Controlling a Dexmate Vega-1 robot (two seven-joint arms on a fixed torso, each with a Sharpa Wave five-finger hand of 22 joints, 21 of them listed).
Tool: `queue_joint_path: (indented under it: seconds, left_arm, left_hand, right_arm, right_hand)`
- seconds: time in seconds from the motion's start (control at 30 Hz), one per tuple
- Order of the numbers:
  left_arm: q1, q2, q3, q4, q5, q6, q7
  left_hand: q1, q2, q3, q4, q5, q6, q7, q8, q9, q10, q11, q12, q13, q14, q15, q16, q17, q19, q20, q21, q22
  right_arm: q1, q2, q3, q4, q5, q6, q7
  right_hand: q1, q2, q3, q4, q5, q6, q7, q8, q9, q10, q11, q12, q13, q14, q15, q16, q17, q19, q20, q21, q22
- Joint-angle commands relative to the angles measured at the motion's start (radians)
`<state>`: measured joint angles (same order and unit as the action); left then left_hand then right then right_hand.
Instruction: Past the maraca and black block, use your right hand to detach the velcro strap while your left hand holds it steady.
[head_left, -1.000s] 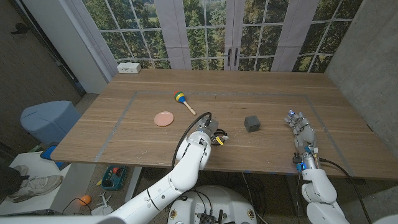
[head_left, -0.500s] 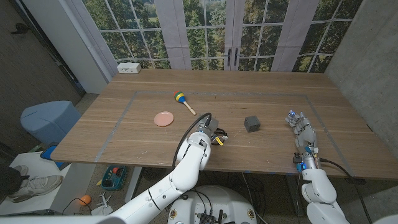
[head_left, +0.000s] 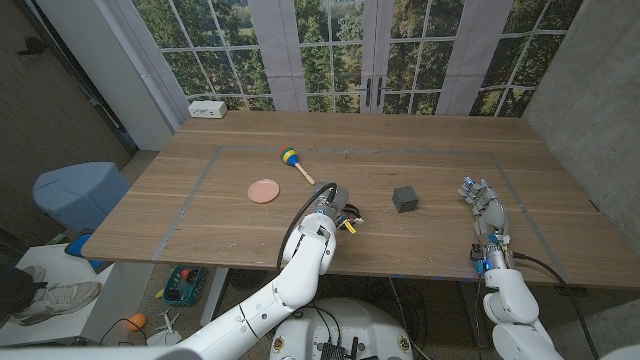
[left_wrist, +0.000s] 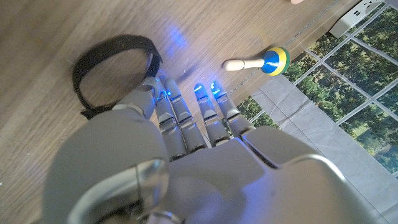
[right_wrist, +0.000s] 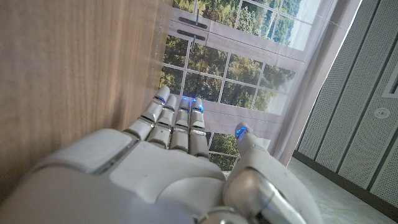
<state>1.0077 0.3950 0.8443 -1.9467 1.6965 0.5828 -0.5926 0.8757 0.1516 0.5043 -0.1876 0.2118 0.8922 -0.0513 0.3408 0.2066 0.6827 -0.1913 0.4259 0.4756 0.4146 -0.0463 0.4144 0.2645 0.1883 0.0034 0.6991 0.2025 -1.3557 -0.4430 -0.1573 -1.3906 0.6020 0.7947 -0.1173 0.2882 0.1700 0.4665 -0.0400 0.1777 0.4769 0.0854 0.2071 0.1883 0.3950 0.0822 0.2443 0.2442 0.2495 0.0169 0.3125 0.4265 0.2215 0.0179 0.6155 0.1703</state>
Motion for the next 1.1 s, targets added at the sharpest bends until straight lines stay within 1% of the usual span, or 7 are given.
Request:
queue_joint_path:
  seconds: [0.03,0.27,0.37,0.57,0.7,0.9,1.1]
  left_arm:
    - [-0.014,0.016,0.011,0.049,-0.091,0.029,0.091]
    - [-0.021,0.021,0.018,0.061,-0.140,0.058,0.136]
    - [-0.021,0.025,0.018,0.058,-0.175,0.066,0.159]
    - [-0.030,0.031,0.023,0.054,-0.222,0.089,0.176]
    - [-0.031,0.033,0.024,0.047,-0.255,0.105,0.207]
    - [-0.025,0.046,0.018,0.030,-0.324,0.111,0.299]
    - [-0.027,0.059,0.027,0.020,-0.357,0.126,0.366]
  left_hand:
    - [0.031,0.007,0.015,-0.002,0.004,0.039,0.028,0.006,0.009,0.016,-0.010,0.010,0.009,0.019,-0.173,0.010,0.003,0.014,-0.007,0.013,0.006]
    - [0.057,0.051,0.029,0.024,-0.005,0.011,0.003,0.022,0.050,0.007,-0.013,0.002,0.024,0.038,-0.183,0.036,0.032,0.035,-0.014,0.038,0.009]
    - [0.062,0.058,0.053,0.056,-0.019,-0.030,-0.032,0.053,0.099,0.047,-0.012,0.026,0.049,0.108,-0.182,0.081,0.078,0.069,-0.023,0.079,0.019]
    - [0.054,0.053,0.097,0.088,-0.034,-0.113,-0.048,0.119,0.192,0.087,-0.014,0.054,0.092,0.206,-0.183,0.116,0.139,0.121,-0.021,0.169,0.048]
    - [0.027,0.057,0.126,0.130,-0.032,-0.220,-0.034,0.171,0.281,0.099,-0.018,0.068,0.128,0.240,-0.180,0.110,0.172,0.119,-0.016,0.242,0.080]
    - [0.011,0.058,0.147,0.159,-0.027,-0.280,-0.019,0.211,0.345,0.110,-0.019,0.077,0.153,0.262,-0.181,0.102,0.192,0.121,-0.013,0.302,0.105]
    - [-0.009,0.052,0.172,0.179,-0.020,-0.366,0.016,0.310,0.490,0.201,-0.020,0.140,0.232,0.356,-0.183,0.112,0.251,0.135,-0.024,0.444,0.153]
  right_arm:
    - [0.001,-0.004,-0.001,-0.009,-0.023,-0.026,-0.037]
    - [-0.001,-0.004,-0.001,-0.011,-0.026,-0.032,-0.048]
    - [-0.003,-0.006,0.000,-0.013,-0.033,-0.032,-0.053]
    - [-0.004,-0.010,-0.001,-0.017,-0.042,-0.030,-0.055]
    - [-0.007,-0.010,0.001,-0.026,-0.044,-0.031,-0.060]
    - [-0.007,-0.014,0.001,-0.029,-0.050,-0.028,-0.059]
    - [-0.008,-0.013,0.003,-0.030,-0.055,-0.023,-0.061]
  right_hand:
    - [0.000,0.003,0.001,0.001,-0.002,0.011,-0.002,0.003,0.005,0.010,-0.002,0.006,0.004,0.015,-0.001,0.011,0.004,0.009,-0.002,-0.003,0.003]
    - [-0.001,0.003,0.001,0.001,-0.002,0.012,-0.001,0.003,0.005,0.014,-0.001,0.008,0.005,0.018,-0.002,0.013,0.004,0.012,-0.002,-0.005,0.003]
    - [-0.002,0.003,0.001,0.001,-0.002,0.014,-0.002,0.003,0.005,0.016,-0.001,0.008,0.006,0.022,-0.002,0.015,0.004,0.014,-0.001,-0.005,0.003]
    - [-0.003,0.003,0.001,0.001,-0.002,0.015,-0.002,0.003,0.005,0.019,0.000,0.009,0.008,0.023,-0.002,0.015,0.004,0.015,0.000,-0.007,0.003]
    - [-0.003,0.003,0.001,0.001,-0.002,0.016,-0.002,0.002,0.005,0.020,0.002,0.010,0.009,0.025,-0.002,0.016,0.004,0.016,0.000,-0.009,0.003]
    - [-0.004,0.003,0.000,0.001,-0.002,0.017,-0.002,0.002,0.005,0.021,0.001,0.010,0.010,0.026,-0.002,0.018,0.005,0.017,0.000,-0.011,0.003]
    - [-0.005,0.002,0.000,0.001,-0.002,0.016,-0.001,0.001,0.005,0.022,0.002,0.011,0.011,0.027,-0.004,0.018,0.005,0.018,0.001,-0.012,0.003]
